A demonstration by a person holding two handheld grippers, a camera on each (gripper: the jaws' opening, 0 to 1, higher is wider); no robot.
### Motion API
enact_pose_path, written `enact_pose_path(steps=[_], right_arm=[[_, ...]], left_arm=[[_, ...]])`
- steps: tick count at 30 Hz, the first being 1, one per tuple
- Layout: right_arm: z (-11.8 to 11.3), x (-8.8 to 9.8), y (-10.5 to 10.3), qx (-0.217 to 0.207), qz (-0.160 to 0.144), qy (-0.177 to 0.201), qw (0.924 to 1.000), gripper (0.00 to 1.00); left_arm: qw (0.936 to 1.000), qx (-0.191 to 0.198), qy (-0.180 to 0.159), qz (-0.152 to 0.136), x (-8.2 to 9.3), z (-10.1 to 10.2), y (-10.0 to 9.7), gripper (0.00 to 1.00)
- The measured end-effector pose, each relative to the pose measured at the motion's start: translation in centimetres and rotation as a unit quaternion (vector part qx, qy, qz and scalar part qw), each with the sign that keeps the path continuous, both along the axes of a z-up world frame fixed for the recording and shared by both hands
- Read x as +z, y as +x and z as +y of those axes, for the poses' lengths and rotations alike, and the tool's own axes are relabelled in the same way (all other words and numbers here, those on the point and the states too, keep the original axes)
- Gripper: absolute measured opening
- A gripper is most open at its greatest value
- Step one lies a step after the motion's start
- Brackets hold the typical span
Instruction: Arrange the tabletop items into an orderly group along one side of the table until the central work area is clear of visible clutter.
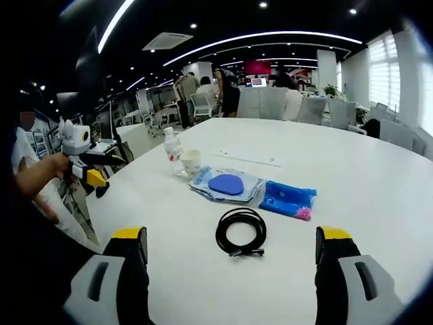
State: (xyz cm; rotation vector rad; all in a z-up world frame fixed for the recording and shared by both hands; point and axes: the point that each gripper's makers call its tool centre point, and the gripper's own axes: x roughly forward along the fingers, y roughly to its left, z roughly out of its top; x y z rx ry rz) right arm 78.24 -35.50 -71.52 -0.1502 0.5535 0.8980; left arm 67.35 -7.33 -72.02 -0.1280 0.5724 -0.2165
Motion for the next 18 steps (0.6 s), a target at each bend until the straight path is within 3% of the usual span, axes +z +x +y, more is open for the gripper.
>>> enact_pose_path(steps=[18], right_arm=[[1.03, 0.24, -0.9, 0.0, 0.01, 0.001, 0.9999, 1.0]], left_arm=[[0.9999, -0.008, 0.005, -0.008, 0.14, 0.54, -0.13, 1.0]])
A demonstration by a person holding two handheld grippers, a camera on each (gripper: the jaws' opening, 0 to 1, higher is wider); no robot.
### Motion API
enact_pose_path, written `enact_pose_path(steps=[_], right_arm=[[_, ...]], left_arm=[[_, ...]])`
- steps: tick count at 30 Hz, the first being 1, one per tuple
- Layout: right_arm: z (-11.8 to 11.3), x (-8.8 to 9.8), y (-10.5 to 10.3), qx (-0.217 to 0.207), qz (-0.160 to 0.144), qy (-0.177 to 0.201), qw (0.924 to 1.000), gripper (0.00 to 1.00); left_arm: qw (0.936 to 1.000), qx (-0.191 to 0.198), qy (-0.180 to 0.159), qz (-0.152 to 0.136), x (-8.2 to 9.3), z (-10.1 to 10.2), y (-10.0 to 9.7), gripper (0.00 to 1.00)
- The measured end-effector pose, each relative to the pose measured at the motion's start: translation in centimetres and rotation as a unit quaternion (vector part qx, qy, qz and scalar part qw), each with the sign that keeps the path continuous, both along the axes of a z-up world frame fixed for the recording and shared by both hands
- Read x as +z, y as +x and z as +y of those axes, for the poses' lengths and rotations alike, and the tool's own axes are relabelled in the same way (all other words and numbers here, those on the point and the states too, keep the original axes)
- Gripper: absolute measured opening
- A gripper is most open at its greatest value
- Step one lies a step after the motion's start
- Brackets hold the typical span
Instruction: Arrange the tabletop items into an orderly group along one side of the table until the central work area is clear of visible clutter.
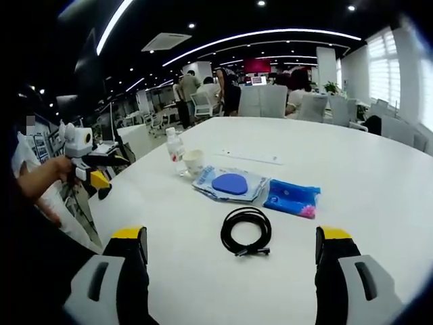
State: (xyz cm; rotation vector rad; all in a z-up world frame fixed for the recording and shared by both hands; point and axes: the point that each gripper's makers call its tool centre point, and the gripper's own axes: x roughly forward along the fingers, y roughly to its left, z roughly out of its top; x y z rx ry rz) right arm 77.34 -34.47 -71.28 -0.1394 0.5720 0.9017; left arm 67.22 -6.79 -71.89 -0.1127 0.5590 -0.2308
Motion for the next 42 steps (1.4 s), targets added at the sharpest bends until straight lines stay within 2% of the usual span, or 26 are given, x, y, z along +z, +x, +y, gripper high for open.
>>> enact_pose_path(steps=[11, 26, 42], right_arm=[[0.8, -0.32, -0.42, 0.013, 0.002, -0.006, 0.9999, 1.0], [0.14, -0.44, -0.49, 0.009, 0.002, -0.009, 0.9999, 1.0], [0.64, -0.22, -0.8, 0.024, -0.001, -0.009, 0.9997, 1.0]], left_arm=[[1.0, -0.002, 0.001, -0.001, 0.18, 0.41, -0.39, 1.0], [0.9999, -0.004, -0.002, -0.009, 0.68, 0.14, -0.28, 1.0], [0.9999, -0.01, 0.002, -0.011, 0.98, -0.03, -0.38, 1.0]])
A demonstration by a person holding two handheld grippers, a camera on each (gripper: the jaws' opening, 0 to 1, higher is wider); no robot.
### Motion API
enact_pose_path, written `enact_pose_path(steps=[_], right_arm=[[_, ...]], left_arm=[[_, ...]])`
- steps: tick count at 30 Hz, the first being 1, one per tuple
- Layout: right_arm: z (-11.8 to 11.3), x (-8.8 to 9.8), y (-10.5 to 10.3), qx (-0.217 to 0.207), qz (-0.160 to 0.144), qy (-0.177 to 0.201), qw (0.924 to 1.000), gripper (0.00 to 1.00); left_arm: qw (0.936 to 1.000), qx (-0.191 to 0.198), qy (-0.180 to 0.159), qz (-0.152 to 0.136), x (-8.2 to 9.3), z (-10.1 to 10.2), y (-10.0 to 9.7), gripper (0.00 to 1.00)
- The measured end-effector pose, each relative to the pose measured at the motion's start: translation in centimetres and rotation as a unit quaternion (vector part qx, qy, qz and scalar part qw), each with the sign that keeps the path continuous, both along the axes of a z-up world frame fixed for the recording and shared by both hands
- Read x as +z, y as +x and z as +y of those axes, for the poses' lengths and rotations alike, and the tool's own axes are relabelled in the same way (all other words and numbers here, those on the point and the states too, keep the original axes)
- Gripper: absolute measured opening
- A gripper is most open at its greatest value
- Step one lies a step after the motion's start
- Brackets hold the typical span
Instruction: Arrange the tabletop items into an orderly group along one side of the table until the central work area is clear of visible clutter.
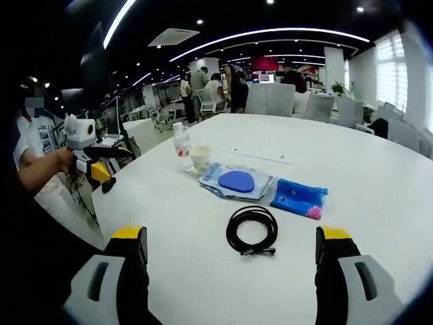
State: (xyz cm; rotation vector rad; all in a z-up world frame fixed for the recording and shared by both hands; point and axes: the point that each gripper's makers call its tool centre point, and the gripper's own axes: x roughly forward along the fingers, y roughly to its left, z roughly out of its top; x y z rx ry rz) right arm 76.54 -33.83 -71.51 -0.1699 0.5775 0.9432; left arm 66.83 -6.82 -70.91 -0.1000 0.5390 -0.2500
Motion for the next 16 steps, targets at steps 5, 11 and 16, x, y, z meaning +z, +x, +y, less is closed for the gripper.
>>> enact_pose_path(steps=[5, 11, 16], right_arm=[[-0.2, -0.16, 0.0, -0.004, 0.003, -0.001, 1.0, 1.0], [-0.63, -0.17, 0.28, -0.012, 0.001, -0.001, 0.9999, 1.0], [-0.66, 0.04, 0.39, -0.013, -0.001, -0.001, 0.9999, 1.0]], left_arm=[[1.0, 0.0, 0.0, 0.002, -0.15, -0.08, -0.02, 1.0], [1.0, -0.002, -0.002, 0.0, -0.03, -0.36, 0.12, 1.0], [1.0, -0.003, -0.003, -0.002, 0.07, -0.46, 0.26, 1.0]])
